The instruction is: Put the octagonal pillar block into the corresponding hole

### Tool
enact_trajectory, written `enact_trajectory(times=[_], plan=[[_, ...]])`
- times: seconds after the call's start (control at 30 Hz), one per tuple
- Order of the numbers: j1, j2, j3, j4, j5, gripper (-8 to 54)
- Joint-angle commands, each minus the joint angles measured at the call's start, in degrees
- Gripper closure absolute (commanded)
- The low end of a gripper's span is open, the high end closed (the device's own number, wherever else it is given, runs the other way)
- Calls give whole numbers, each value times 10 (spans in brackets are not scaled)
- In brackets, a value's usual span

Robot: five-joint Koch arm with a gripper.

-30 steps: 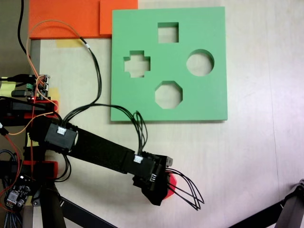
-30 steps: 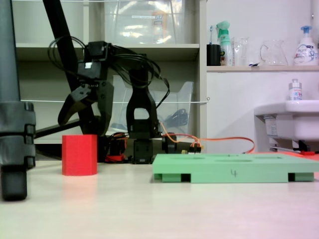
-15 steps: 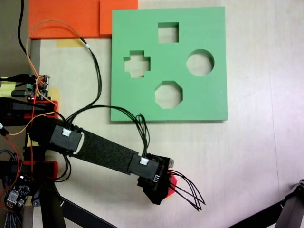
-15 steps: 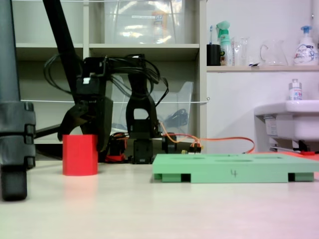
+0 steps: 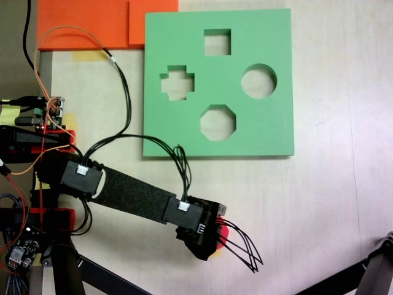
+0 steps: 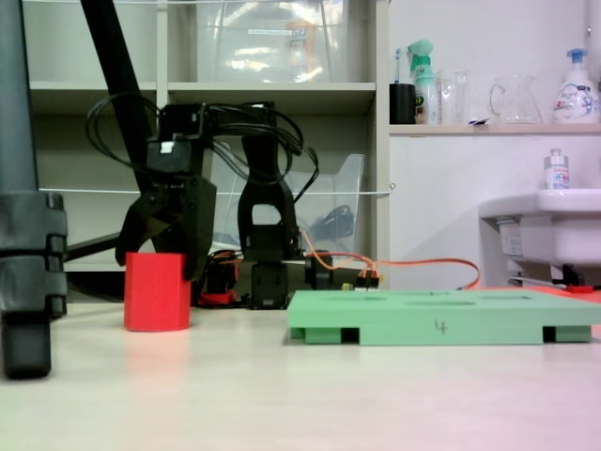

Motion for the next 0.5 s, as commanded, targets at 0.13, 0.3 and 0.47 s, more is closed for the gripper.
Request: enact_trajectory(times=[0.13,0.3,0.47], plan=[[-4,-4,20,12,-11,146],[-11,-4,20,46,-11,212],[-20,8,20,83,-6,252]])
